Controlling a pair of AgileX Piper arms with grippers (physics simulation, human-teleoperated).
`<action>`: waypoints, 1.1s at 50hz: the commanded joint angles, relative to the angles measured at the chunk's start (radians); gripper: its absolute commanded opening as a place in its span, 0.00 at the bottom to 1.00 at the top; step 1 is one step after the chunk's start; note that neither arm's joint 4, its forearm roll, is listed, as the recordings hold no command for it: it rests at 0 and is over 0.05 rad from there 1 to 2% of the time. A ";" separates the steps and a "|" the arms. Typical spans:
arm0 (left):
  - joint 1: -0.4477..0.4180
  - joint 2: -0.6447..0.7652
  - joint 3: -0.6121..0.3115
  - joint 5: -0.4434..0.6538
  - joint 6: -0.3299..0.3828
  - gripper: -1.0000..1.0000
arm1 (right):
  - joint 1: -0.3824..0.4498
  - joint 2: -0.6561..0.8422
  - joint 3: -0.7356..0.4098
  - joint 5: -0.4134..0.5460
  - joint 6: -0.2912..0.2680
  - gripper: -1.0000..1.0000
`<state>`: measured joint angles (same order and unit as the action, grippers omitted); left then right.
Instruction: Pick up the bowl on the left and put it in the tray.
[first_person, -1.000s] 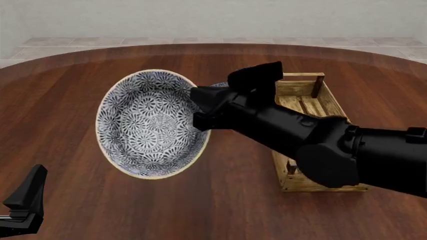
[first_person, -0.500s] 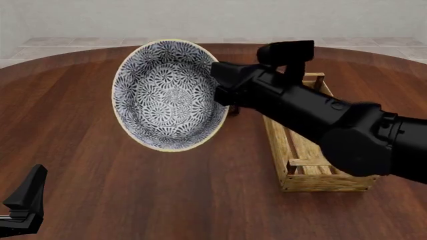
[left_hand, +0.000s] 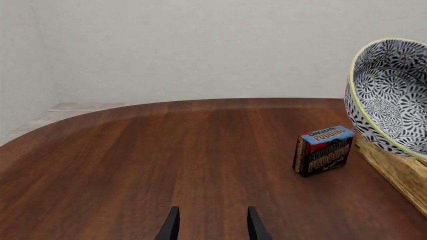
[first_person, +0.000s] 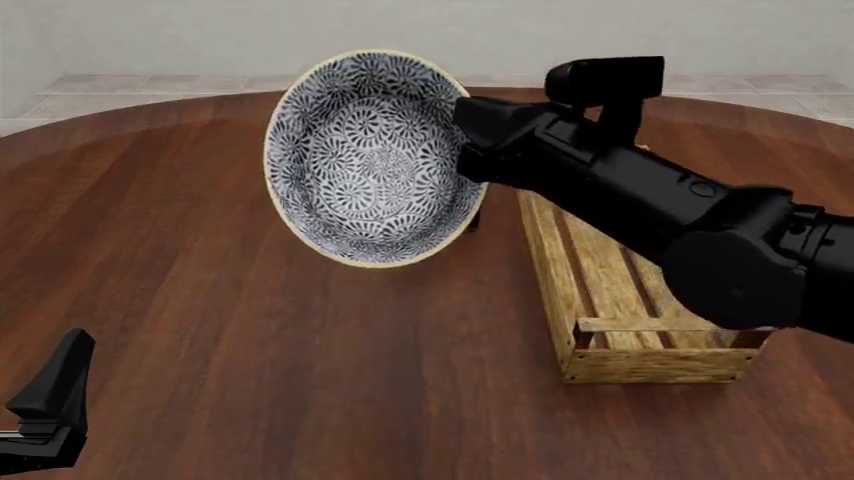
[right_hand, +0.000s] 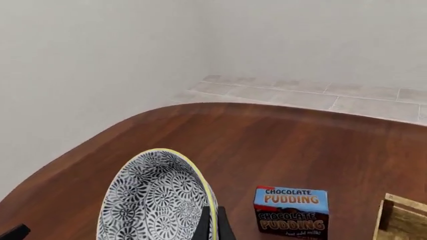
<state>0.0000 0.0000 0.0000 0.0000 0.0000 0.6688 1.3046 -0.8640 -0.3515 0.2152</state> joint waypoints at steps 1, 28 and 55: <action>0.000 0.000 0.000 0.000 0.000 1.00 | -0.047 -0.032 -0.010 -0.001 0.003 0.00; 0.000 0.000 0.000 0.000 0.000 1.00 | -0.245 -0.106 0.018 -0.047 0.175 0.00; 0.000 0.000 0.000 0.000 0.000 1.00 | -0.330 -0.060 0.064 -0.106 0.295 0.00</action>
<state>0.0000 0.0000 0.0000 0.0000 0.0000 0.3797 1.2244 -0.8075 -0.4365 0.4736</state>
